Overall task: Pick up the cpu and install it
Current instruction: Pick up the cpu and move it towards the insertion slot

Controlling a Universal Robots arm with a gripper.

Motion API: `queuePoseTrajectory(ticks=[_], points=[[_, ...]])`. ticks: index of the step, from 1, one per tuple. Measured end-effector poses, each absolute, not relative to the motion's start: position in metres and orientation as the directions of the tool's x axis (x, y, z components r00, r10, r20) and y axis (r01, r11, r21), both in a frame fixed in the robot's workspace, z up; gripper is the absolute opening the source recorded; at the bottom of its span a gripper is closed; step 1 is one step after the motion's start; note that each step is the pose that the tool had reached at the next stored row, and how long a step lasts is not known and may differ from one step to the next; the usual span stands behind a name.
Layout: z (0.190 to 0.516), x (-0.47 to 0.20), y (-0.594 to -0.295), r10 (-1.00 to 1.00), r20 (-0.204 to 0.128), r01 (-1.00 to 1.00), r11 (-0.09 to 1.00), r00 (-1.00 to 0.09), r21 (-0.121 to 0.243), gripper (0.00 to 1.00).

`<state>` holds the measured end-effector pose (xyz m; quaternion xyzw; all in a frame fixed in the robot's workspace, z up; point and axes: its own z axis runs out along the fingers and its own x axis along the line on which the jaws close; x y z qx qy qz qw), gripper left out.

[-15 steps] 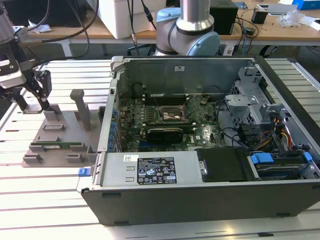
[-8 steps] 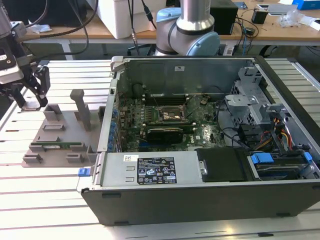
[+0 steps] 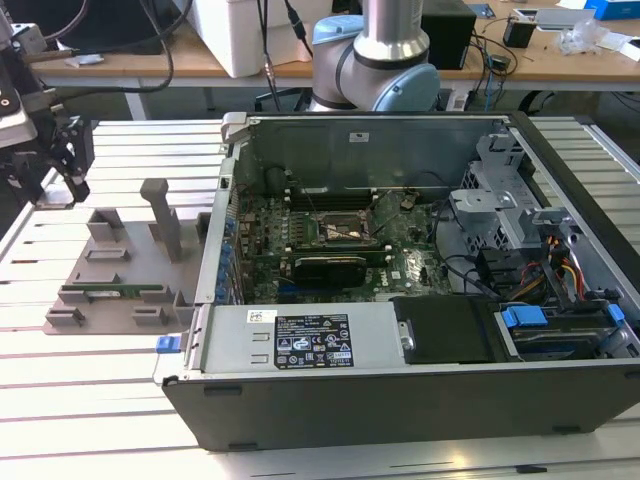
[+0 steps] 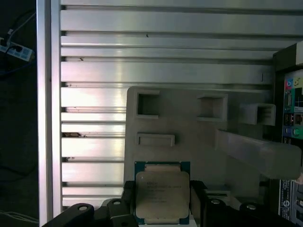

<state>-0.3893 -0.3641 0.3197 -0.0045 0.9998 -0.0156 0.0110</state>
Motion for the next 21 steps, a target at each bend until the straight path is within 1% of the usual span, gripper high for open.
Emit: queuePoseTrajectory(ticks=[7,11,21], points=[[0.335,-0.389,-0.364,-0.009,-0.022,-0.009,0.999,-1.000,-0.031,0.55],[0.353,-0.389,-0.364,-0.009,-0.022,-0.009,0.999,-1.000,-0.031,0.55],[0.380,-0.389,-0.364,-0.009,-0.022,-0.009,0.999,-1.000,-0.031,0.55]])
